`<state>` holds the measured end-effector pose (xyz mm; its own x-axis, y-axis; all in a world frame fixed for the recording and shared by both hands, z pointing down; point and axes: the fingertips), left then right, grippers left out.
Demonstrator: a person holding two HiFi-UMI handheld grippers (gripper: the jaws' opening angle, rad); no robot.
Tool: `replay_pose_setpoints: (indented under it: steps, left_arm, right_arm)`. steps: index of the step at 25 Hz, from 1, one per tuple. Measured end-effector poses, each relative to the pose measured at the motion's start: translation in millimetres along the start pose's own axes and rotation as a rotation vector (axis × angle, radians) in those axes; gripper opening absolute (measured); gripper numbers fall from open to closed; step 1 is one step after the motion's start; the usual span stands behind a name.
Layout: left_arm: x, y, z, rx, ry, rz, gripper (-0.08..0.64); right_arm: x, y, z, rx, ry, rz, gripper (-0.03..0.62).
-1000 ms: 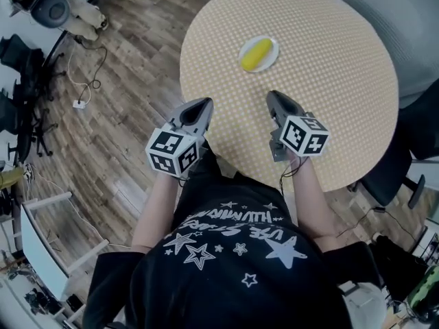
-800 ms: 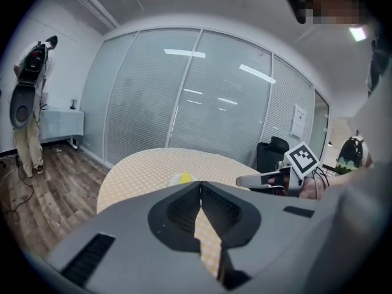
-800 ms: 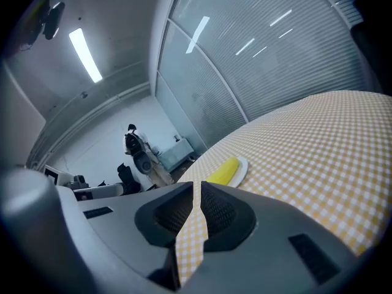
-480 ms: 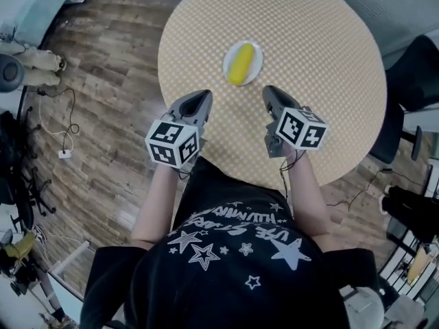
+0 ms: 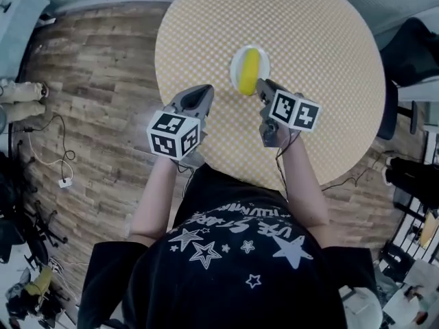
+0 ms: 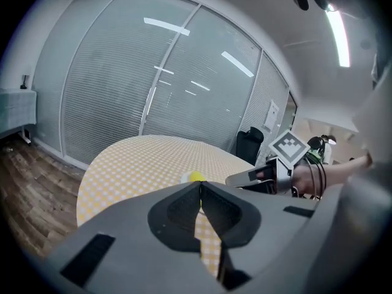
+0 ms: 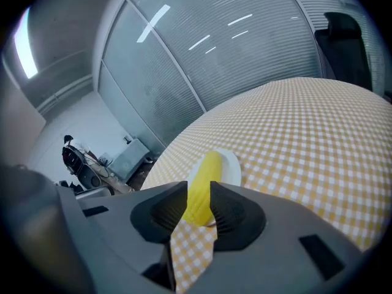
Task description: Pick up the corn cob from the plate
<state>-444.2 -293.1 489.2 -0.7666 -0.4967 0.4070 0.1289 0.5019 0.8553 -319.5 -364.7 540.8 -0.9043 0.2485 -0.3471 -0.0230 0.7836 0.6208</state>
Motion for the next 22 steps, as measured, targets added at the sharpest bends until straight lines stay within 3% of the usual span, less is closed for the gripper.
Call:
replay_pose_setpoints:
  steps: [2,9,22]
  left_arm:
    - [7,1,-3,0.011,0.021,0.002,0.008]
    - [28,4,-15,0.065,0.074,0.037,0.008]
    - [41,7,-31,0.113,0.127,0.045,0.008]
  right_arm:
    - [2,1,-10,0.027,0.021,-0.011,0.147]
    - [4,2,-42,0.09,0.098,-0.031,0.249]
    - [0,1,-86,0.143,0.228,0.026,0.273]
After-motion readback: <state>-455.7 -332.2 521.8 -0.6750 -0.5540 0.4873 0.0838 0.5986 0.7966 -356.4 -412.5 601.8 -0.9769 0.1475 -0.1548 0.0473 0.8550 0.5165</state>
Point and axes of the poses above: the fingertips, and each gripper's own axes: z backward along the fingers, x to its left, y out of its underside, and after that the axes turned 14 degrees about y, right-handed
